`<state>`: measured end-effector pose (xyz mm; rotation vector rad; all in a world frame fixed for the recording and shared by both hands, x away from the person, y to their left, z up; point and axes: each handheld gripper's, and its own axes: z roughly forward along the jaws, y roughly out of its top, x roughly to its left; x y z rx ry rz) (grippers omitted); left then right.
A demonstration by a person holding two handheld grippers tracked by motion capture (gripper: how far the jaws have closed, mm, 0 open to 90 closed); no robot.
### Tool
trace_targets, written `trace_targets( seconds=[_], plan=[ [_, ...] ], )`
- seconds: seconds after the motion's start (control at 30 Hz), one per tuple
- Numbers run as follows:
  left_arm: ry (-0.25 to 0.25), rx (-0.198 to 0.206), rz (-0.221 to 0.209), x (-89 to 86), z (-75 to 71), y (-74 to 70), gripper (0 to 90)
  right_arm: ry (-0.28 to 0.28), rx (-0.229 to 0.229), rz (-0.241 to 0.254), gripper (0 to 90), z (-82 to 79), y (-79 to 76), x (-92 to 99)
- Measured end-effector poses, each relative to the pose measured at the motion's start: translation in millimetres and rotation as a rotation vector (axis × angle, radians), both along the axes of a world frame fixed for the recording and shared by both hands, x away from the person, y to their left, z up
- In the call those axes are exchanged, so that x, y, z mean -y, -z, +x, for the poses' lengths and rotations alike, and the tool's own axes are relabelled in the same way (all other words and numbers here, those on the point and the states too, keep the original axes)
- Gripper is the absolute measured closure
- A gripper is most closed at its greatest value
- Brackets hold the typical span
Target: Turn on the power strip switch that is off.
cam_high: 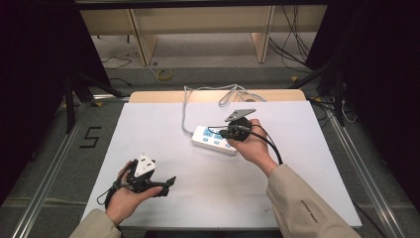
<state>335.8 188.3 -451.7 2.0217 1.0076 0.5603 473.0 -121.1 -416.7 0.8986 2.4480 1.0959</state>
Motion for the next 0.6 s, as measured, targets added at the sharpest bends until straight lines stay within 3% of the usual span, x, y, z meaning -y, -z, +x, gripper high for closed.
trace_targets(
  seconds=[0.6],
  plan=[
    [0.002, 0.0, -0.001, 0.5, 0.0, 0.1, 9.1, -0.007, -0.008, -0.01, 90.0, 6.5, 1.9, -10.0]
  ],
)
